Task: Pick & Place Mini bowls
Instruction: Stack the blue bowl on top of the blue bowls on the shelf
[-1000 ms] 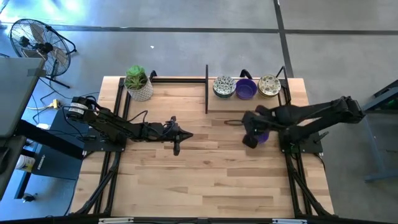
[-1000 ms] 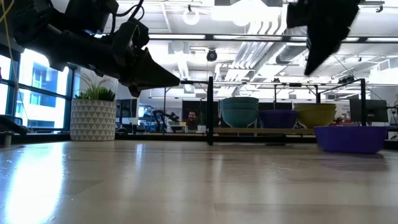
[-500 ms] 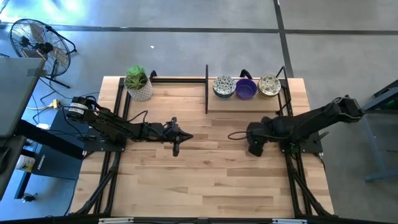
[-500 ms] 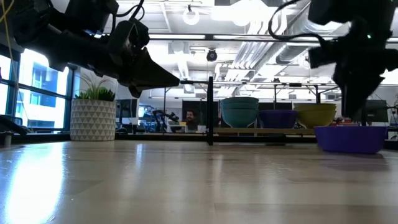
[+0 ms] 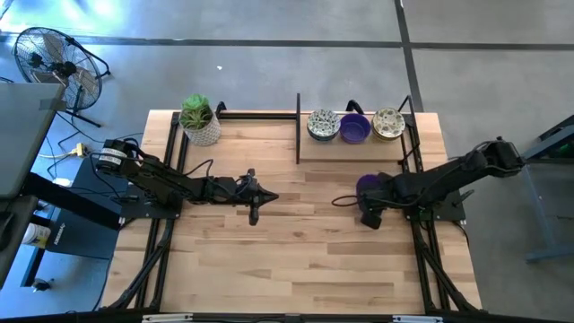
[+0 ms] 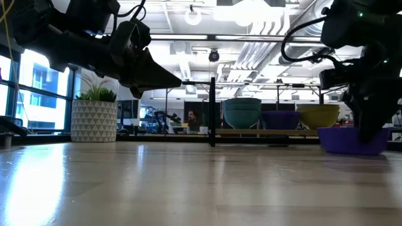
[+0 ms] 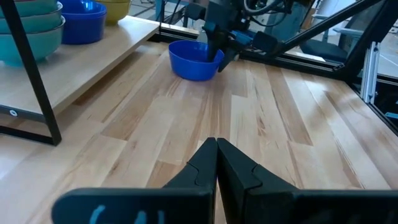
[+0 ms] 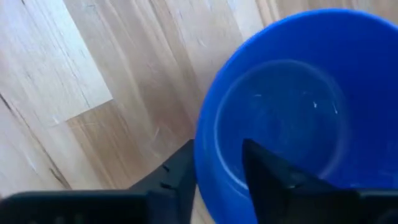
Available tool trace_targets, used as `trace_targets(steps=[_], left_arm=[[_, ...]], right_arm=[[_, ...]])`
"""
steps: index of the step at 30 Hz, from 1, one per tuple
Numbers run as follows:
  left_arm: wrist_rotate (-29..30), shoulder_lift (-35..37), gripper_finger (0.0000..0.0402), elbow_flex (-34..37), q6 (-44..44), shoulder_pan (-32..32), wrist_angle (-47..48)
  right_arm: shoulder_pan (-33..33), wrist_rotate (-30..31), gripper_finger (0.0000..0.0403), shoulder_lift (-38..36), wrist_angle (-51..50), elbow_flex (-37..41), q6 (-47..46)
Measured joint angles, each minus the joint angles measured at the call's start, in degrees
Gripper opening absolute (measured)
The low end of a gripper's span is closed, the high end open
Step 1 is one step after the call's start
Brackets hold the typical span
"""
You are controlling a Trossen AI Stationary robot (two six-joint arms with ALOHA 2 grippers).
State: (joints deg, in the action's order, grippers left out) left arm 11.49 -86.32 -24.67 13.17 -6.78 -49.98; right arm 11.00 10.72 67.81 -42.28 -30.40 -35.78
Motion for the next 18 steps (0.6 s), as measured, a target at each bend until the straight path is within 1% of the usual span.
trace_targets(steps=[6,7,8,12,14,18], left_arm=[[0.0,0.0,0.0003,0.0,0.0,0.0,0.0],[0.0,0.0,0.0003,0.0,0.0,0.0,0.0],[0.0,0.0,0.0003,0.0,0.0,0.0,0.0],[-0.2,0.0,0.0003,0.0,0.0,0.0,0.0],[-0.2,0.0,0.0003,0.0,0.0,0.0,0.0],[-0.2,0.0,0.0003,0.0,0.1,0.0,-0.4]], right_arm=[[0.0,-0.6,0.0020,0.0,0.5,0.1,1.1],[0.0,-0.5,0.0011,0.0,0.4,-0.2,1.4],[0.0,-0.4,0.0007,0.0,0.2,-0.6,1.5],[0.0,-0.8,0.0020,0.0,-1.3,-4.9,2.1],[0.0,-0.5,0.0019,0.0,-3.1,-8.2,3.5],[-1.1,0.2,0.0003,0.0,-7.6,-17.0,6.1]])
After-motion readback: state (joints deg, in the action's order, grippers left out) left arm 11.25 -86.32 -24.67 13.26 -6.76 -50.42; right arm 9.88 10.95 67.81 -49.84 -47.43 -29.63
